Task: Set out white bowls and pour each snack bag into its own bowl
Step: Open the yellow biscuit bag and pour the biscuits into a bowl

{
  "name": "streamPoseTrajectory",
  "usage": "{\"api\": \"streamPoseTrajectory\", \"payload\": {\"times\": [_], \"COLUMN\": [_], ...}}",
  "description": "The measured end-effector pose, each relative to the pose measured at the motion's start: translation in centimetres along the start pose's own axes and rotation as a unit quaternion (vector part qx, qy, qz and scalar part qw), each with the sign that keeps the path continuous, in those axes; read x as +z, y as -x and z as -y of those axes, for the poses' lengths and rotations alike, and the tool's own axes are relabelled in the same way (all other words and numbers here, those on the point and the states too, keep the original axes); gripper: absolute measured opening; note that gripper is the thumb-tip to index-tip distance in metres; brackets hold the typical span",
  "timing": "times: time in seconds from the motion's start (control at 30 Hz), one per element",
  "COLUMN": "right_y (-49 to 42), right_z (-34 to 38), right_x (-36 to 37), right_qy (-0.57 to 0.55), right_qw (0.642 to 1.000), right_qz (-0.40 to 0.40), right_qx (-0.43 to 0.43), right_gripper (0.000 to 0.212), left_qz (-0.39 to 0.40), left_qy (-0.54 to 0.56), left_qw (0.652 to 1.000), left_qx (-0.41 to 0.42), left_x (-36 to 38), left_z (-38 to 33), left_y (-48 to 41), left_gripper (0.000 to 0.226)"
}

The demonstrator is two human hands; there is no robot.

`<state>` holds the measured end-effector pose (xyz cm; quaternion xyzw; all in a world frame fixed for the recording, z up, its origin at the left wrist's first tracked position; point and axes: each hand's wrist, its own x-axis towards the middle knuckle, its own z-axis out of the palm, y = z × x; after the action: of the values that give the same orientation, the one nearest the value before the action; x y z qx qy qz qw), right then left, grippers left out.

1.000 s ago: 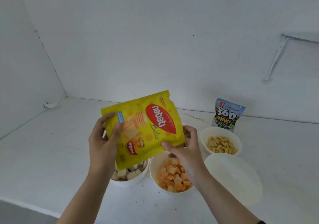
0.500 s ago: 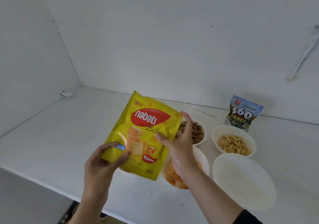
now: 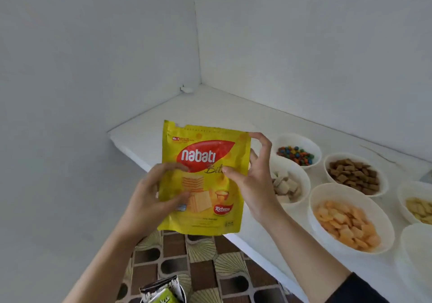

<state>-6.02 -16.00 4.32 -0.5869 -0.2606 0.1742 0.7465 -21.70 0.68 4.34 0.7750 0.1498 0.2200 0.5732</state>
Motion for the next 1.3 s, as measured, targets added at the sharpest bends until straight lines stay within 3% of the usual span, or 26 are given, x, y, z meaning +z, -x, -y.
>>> {"api": "streamPoseTrajectory", "payload": {"times": [0.07,0.13,0.3,0.37,0.53,0.77,1.07,1.3], "right_y": [0.5,1.2,3.3,4.2,5.5,6.3,12.1,16.6], "right_z": [-1.3,-3.0,-7.5,-9.8,-15.5,-27.4,-55.1,-67.5], "right_x": [3.6,7.1,12.9,14.6,17.9,18.7,15.2,12.1], "right_qy": [0.032,0.075,0.15,0.157,0.221,0.344,0.303,0.333], "right_qw": [0.999,0.995,0.984,0.982,0.968,0.929,0.936,0.904], "right_qz": [0.039,0.07,0.097,0.096,0.114,0.132,0.13,0.16], "right_qx": [0.0,-0.019,-0.029,-0.028,0.009,0.023,0.121,0.213], "right_gripper": [0.071,0.067,0.058,0.053,0.045,0.031,0.022,0.018], "left_qz": [-0.021,-0.069,-0.149,-0.173,-0.243,-0.224,-0.212,-0.11], "left_qy": [0.004,-0.009,0.066,0.07,0.066,0.016,0.03,-0.041], "left_qw": [1.0,0.998,0.987,0.982,0.956,0.938,0.906,0.9], "left_qx": [0.008,0.009,0.005,-0.018,-0.152,-0.265,-0.364,-0.419], "left_x": [-2.4,-4.6,-10.2,-12.1,-15.1,-15.6,-9.6,-6.1], "left_z": [0.3,1.1,5.5,7.8,12.9,25.3,51.4,63.9], "left_y": [1.4,2.7,5.9,7.1,9.6,12.5,17.8,21.1], "left_gripper": [0.067,0.069,0.036,0.029,0.037,0.024,0.023,0.023]}}
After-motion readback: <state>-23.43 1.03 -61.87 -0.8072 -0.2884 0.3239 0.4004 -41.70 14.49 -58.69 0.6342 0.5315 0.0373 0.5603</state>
